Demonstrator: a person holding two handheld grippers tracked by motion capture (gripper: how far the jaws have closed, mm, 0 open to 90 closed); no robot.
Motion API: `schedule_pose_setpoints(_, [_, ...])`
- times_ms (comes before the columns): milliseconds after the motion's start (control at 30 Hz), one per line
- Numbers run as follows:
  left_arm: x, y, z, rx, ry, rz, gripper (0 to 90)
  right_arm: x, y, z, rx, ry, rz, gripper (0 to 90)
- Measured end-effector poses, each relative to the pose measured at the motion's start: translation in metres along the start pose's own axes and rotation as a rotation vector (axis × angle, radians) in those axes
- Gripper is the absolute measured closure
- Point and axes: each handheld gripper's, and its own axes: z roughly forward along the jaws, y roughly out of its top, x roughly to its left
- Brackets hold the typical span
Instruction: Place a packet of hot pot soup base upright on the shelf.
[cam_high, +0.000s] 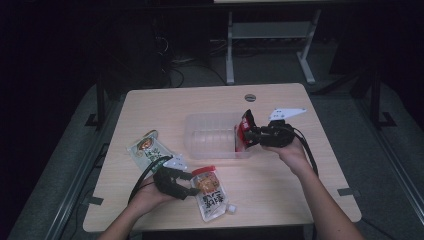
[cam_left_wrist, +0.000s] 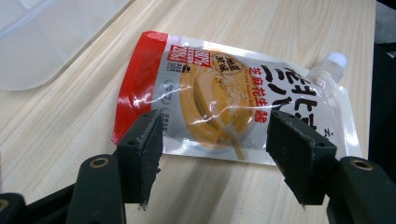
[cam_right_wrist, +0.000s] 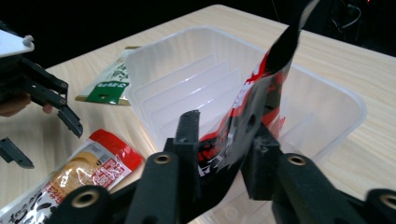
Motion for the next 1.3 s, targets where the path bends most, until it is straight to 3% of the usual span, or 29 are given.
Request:
schedule_pose_setpoints(400, [0.000, 0.000, 0.000, 0.002, -0.001, 0.000, 35.9, 0.004, -0.001, 0.009, 0.042, -0.029, -0.007, 52.3])
schedule_pose_setpoints(633, [0.000, 0.000, -0.001, 0.000, 0.001, 0.005, 36.0, 0.004, 0.001, 0.003, 0.010, -0.027, 0.027, 38.8])
schedule_pose_setpoints(867, [0.000, 0.000, -0.002, -0.001, 0.007, 0.007, 35.8, 0.006, -0.003, -0.007, 0.041, -0.031, 0.022, 26.6])
schedule_pose_setpoints(1067, [0.000, -0.001, -0.002, -0.005, 0.006, 0.003, 35.7, 0.015, -0.008, -0.015, 0.098, -0.062, -0.019, 23.7])
schedule_pose_setpoints(1300, [-0.002, 0.000, -0.002, 0.003, 0.007, 0.035, 40.7, 0.023, -0.020, -0.024, 0.104, -0.074, -0.006, 22.7])
